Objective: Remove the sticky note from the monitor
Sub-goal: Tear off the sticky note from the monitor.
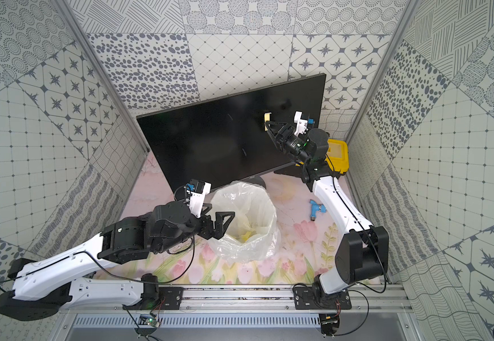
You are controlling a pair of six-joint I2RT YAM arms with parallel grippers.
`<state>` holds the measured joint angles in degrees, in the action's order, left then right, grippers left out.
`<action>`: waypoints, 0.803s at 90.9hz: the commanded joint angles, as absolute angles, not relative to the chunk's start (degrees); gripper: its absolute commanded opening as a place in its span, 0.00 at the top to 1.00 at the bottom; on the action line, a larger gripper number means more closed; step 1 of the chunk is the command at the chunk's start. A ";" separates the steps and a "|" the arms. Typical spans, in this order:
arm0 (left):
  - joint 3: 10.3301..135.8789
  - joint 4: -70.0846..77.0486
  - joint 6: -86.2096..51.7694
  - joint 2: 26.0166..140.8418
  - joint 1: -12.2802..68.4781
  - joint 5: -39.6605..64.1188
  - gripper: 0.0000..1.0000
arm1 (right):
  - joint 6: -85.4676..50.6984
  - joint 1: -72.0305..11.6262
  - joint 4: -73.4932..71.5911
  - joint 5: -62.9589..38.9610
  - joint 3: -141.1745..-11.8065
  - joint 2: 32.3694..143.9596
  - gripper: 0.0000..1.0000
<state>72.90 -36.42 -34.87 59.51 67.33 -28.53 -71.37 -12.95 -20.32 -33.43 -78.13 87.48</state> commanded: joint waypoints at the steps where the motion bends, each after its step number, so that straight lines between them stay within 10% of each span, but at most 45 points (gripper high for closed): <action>1: 72.85 -33.96 -34.81 59.81 67.32 -29.19 0.01 | -70.46 -13.18 -22.42 -32.78 -79.87 88.19 0.45; 51: 72.69 -33.93 -34.89 59.68 67.34 -29.22 0.01 | -70.49 -12.92 -22.41 -33.83 -79.21 86.61 1.00; 73: 72.60 -33.71 -34.81 59.67 67.34 -29.22 0.01 | -71.05 -12.66 -22.59 -34.54 -75.96 82.26 1.00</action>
